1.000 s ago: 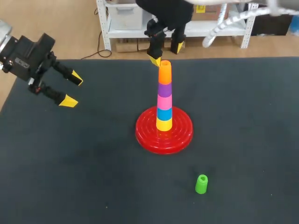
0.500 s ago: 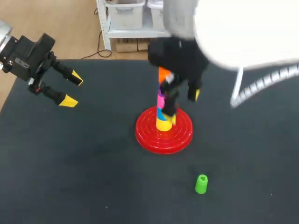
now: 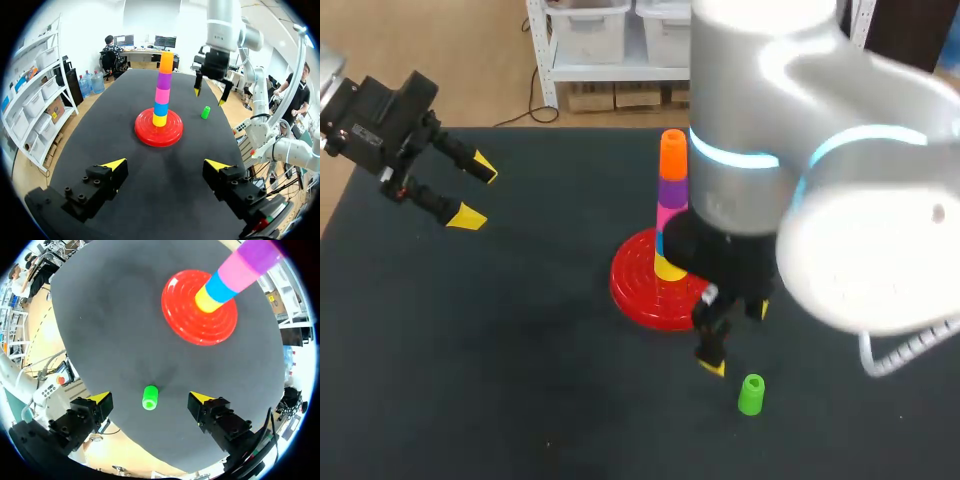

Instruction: Pick up and stack the cylinders on the red base in this order: pink,purple,orange,green

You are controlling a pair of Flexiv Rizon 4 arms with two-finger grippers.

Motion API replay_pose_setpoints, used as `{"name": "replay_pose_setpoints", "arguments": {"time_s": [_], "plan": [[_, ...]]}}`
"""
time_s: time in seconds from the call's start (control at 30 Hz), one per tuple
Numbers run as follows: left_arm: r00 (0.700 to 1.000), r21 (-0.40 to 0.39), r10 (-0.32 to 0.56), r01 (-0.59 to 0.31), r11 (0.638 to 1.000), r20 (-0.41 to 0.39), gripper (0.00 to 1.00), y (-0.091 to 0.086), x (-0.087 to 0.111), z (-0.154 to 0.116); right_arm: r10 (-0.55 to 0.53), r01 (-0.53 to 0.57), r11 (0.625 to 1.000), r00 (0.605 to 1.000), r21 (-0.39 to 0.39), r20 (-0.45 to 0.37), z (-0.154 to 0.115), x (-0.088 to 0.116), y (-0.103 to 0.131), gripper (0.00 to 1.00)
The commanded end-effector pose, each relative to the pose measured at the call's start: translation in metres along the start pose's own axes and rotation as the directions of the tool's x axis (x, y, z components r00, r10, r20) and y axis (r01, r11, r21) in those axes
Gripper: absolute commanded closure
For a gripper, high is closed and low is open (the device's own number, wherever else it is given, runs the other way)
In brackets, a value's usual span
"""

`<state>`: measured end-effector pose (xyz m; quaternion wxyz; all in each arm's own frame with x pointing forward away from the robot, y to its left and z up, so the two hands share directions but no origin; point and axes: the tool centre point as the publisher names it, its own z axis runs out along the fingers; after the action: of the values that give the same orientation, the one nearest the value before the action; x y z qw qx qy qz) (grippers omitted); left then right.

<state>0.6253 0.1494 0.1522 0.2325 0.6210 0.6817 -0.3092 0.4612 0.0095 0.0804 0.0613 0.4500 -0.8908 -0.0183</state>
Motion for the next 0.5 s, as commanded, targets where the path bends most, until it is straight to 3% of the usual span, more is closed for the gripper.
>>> {"name": "replay_pose_setpoints", "arguments": {"time_s": [0.03,0.23,0.5], "plan": [[1.000,-0.002,0.002,-0.002,1.000,0.002,0.00,0.000,0.001,0.001,0.012,-0.012,1.000,0.996,0.000,0.093,0.025,0.007,0.000,0.00],[1.000,-0.002,0.002,-0.002,1.000,0.002,0.00,0.000,0.001,0.001,0.049,-0.048,0.999,0.996,-0.018,0.074,0.044,0.011,-0.003,0.00],[1.000,-0.002,0.002,-0.002,1.000,0.002,0.00,0.000,0.001,0.001,0.077,-0.075,0.997,0.995,-0.024,0.069,0.049,0.012,-0.006,0.00]]}}
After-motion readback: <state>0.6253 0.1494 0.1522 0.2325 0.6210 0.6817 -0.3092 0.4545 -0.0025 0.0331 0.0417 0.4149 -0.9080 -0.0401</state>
